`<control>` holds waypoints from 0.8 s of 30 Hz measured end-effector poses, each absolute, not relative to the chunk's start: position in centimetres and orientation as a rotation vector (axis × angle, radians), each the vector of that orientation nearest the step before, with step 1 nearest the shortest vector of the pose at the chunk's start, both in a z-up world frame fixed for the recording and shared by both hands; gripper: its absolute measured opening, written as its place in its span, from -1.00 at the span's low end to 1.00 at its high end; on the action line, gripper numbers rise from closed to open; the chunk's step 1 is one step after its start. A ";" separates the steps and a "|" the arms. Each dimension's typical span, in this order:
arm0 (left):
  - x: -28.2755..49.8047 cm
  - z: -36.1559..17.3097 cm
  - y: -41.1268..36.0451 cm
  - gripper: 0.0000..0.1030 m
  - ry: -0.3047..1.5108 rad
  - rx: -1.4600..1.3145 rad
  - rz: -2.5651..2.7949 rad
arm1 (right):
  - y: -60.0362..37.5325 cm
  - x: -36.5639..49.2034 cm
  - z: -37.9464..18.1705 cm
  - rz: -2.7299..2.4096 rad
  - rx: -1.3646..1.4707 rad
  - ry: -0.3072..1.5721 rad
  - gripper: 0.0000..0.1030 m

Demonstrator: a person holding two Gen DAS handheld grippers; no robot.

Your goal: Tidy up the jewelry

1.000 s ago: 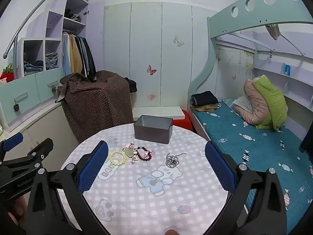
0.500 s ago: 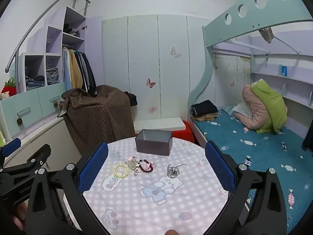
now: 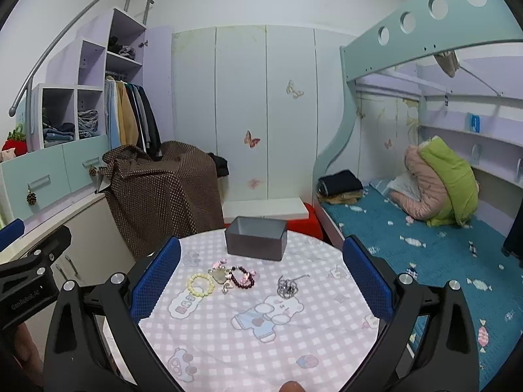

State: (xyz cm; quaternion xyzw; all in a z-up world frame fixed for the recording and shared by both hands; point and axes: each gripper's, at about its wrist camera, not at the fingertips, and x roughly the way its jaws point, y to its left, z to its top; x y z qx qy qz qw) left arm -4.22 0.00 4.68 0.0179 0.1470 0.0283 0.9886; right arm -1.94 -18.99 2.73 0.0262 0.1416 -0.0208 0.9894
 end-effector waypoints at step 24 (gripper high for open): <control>-4.5 4.9 0.4 0.91 0.279 0.008 0.063 | -18.6 -1.4 2.0 -0.026 0.037 0.334 0.85</control>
